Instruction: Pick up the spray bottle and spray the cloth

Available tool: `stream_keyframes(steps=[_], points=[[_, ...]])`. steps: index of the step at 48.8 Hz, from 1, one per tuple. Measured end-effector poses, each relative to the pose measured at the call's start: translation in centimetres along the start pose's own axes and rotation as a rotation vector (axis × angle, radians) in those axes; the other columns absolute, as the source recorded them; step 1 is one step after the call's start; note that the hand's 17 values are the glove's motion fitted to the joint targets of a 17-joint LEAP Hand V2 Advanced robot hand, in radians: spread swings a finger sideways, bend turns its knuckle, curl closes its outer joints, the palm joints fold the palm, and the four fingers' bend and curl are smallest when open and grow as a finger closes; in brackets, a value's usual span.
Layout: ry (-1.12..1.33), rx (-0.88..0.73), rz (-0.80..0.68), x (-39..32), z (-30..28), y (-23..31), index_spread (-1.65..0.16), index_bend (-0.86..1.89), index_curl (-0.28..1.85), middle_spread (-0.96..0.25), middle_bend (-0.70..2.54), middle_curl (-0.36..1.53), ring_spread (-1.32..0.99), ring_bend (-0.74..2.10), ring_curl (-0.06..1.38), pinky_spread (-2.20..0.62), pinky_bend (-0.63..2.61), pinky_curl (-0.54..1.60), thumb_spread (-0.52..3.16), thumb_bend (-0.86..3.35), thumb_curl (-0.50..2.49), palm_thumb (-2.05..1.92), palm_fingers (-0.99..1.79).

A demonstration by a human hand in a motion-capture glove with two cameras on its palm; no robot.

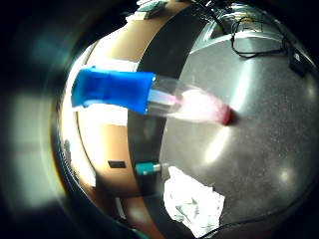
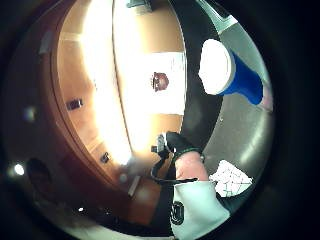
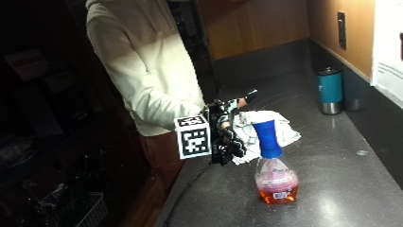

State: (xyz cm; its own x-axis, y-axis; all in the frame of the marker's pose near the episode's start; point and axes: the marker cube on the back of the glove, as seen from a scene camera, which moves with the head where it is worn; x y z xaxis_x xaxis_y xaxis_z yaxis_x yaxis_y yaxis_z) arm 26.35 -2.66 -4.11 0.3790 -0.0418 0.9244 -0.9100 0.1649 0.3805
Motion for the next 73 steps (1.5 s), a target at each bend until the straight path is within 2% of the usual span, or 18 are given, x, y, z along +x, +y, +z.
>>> stream_keyframes(steps=[18,47,63,73], points=[[-0.004,0.004,0.032,0.9,1.8,-1.8,-0.29,0.10,0.15,0.01,0.28,0.37,0.00,0.38,0.30,0.11,0.49,0.37,0.88,-0.03,0.44,0.67,0.01],[-0.016,0.016,0.050,1.3,4.1,-3.8,-0.32,0.12,0.17,-0.02,0.30,0.36,-0.04,0.45,0.31,0.11,0.46,0.35,0.82,-0.02,0.53,0.89,0.09],[-0.019,0.007,0.039,1.5,4.5,-4.7,-0.31,0.16,0.22,-0.04,0.35,0.37,-0.07,0.48,0.31,0.10,0.36,0.32,0.80,-0.03,0.54,0.90,0.39],[-0.025,-0.015,0.027,1.4,5.1,-5.6,-0.32,0.16,0.27,-0.09,0.32,0.37,-0.14,0.54,0.33,0.05,0.29,0.31,0.79,-0.03,0.52,0.87,0.79]])
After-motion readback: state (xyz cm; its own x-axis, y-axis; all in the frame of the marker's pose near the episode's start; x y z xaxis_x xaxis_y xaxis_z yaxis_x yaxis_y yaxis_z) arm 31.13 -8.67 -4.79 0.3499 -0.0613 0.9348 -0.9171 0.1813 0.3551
